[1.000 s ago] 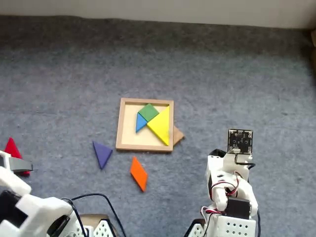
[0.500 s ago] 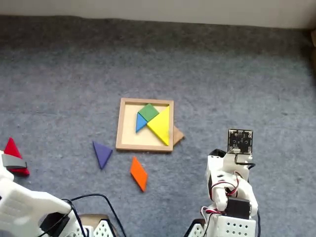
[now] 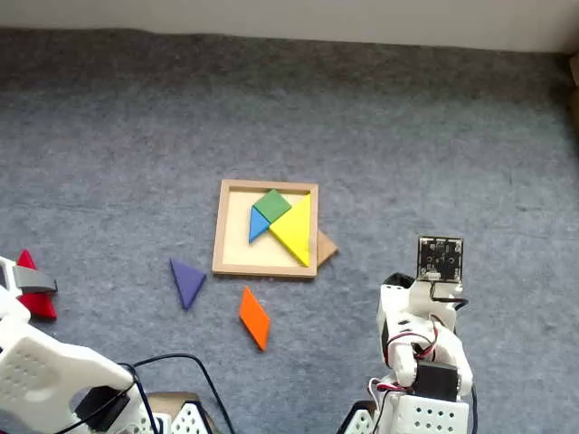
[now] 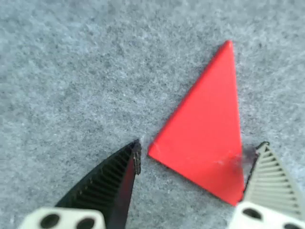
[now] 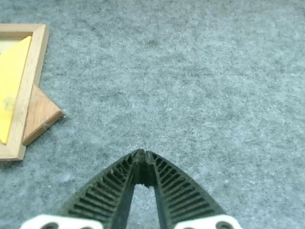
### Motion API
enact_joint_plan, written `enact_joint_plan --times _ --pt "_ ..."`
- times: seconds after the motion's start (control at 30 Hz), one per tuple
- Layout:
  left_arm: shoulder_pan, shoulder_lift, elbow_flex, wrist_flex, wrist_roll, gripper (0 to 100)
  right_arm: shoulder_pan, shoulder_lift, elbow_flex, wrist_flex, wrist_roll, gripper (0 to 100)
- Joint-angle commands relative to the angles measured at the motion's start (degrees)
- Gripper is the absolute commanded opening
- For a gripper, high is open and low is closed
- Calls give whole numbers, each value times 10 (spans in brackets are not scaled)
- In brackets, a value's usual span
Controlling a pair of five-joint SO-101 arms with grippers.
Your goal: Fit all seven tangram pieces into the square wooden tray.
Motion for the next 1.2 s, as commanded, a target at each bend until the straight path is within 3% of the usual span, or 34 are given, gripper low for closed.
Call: enact_joint_plan --times 0.0,0.7,0.9,1.17 --pt "14 -2 -19 -10 5 357 7 -2 82 1 -1 24" --pt "18 -7 27 -11 -12 351 7 -2 82 1 -1 24" --pt "32 -3 28 -26 -14 255 7 -2 82 1 -1 24" --pt "64 -9 29 -24 -15 243 7 -2 82 1 -1 24"
